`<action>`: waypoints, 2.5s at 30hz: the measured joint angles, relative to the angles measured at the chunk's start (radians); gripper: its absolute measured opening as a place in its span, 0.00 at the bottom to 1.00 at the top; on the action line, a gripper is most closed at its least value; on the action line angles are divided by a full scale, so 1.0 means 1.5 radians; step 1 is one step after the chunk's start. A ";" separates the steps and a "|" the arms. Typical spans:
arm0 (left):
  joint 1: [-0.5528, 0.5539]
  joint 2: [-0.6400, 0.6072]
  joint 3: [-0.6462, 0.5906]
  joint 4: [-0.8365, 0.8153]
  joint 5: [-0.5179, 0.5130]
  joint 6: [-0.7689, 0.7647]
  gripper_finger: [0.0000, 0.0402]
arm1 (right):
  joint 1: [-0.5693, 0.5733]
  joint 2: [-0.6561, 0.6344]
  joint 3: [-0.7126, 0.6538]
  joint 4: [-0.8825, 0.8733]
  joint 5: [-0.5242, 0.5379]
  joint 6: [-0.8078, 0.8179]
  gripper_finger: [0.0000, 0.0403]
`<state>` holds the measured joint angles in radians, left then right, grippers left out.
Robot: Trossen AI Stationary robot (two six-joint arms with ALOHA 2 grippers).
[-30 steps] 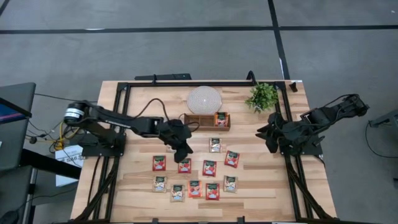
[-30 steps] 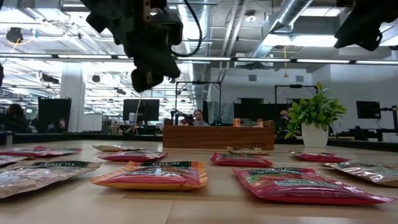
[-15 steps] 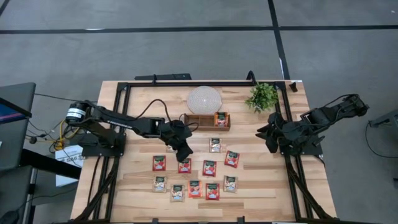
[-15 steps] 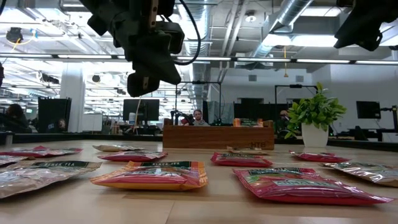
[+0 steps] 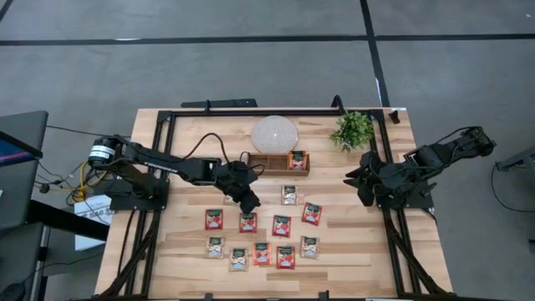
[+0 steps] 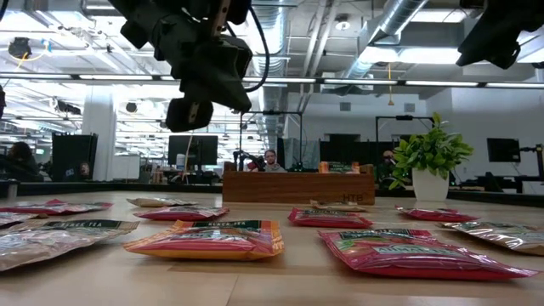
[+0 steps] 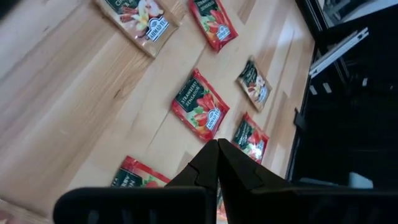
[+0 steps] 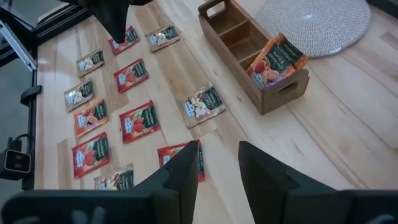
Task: Pick & Place Tea
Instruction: Put the orange tea bag into the right compartment of the wooden organizer
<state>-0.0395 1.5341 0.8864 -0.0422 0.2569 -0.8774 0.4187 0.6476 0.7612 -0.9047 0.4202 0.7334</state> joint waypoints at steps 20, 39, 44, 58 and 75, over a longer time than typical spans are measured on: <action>-0.001 0.000 0.000 0.000 -0.021 -0.139 0.12 | 0.000 0.000 0.000 -0.005 0.000 -0.024 0.27; -0.074 0.000 0.033 0.055 -0.079 -0.069 0.67 | 0.000 0.000 0.000 -0.007 -0.001 -0.024 0.27; -0.144 0.000 0.113 -0.068 -0.173 -0.033 0.67 | 0.000 0.000 0.000 -0.010 -0.002 -0.024 0.27; -0.232 0.154 0.311 -0.241 -0.237 0.083 0.67 | 0.000 0.000 0.000 -0.013 -0.004 -0.024 0.27; -0.232 0.277 0.352 -0.282 -0.017 0.132 0.67 | 0.000 0.000 0.000 -0.025 -0.004 -0.024 0.27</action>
<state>-0.3876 1.9497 1.4139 -0.4655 0.2312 -0.6795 0.4187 0.6476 0.7612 -0.9422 0.4145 0.6968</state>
